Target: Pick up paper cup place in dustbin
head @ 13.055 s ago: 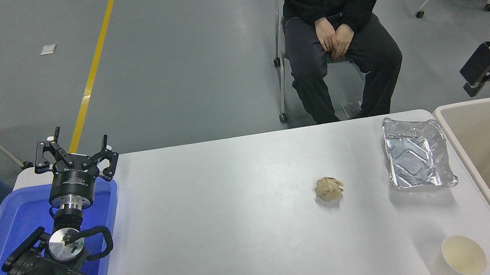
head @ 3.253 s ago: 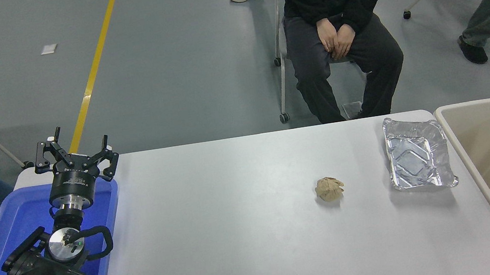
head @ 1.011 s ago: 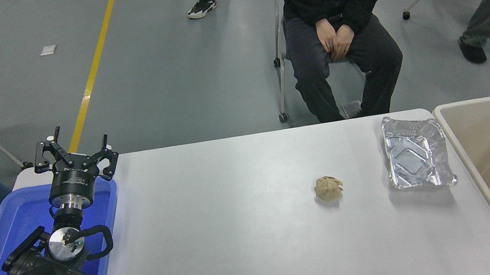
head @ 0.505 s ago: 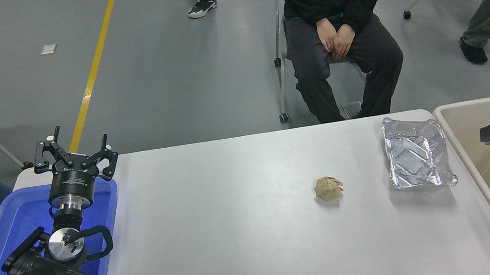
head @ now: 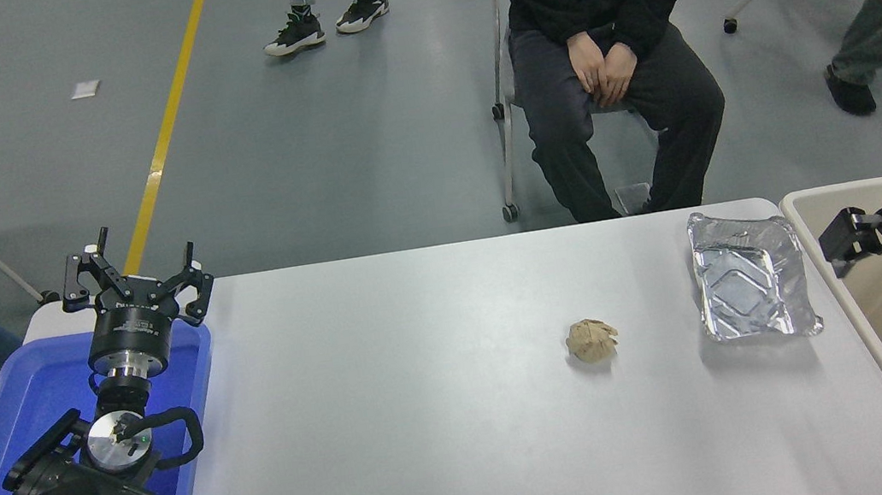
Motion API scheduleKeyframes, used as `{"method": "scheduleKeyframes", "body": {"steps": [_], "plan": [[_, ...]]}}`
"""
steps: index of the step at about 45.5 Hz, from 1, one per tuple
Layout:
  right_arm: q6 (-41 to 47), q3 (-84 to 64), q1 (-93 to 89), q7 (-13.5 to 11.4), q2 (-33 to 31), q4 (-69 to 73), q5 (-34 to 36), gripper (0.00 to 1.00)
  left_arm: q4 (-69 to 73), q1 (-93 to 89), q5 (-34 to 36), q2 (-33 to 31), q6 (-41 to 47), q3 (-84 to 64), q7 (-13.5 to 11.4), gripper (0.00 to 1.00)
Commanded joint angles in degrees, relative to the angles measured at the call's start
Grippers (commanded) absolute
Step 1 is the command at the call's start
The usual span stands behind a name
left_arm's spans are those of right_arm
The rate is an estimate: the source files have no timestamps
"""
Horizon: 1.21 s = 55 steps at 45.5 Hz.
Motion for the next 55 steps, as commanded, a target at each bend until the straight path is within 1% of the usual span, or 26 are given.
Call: {"method": "scheduleKeyframes", "body": {"steps": [1, 10, 12, 20, 34, 55], "plan": [[2.98, 1.08, 5.28, 0.01, 2.85, 0.61, -0.52, 1.00, 0.00, 0.02, 0.00, 0.00, 0.00, 0.07, -0.03, 0.99], [2.98, 4.67, 10.37, 0.01, 2.76, 1.04, -0.78, 1.00, 0.00, 0.02, 0.00, 0.00, 0.09, 0.07, -0.03, 0.99], [2.98, 5.64, 12.05, 0.01, 2.85, 1.74, -1.92, 1.00, 0.00, 0.02, 0.00, 0.00, 0.09, 0.07, -0.03, 0.99], [2.98, 6.53, 15.65, 0.01, 5.49, 3.86, -3.51, 1.00, 0.00, 0.02, 0.00, 0.00, 0.09, 0.07, -0.03, 0.99], [2.98, 8.02, 14.34, 0.01, 9.09, 3.51, -2.89, 1.00, 0.00, 0.02, 0.00, 0.00, 0.00, 0.07, -0.03, 0.99], [2.98, 8.55, 13.19, -0.08, 9.00, 3.51, -2.89, 1.00, 0.00, 0.02, 0.00, 0.00, -0.08, -0.02, -0.03, 0.99]]}}
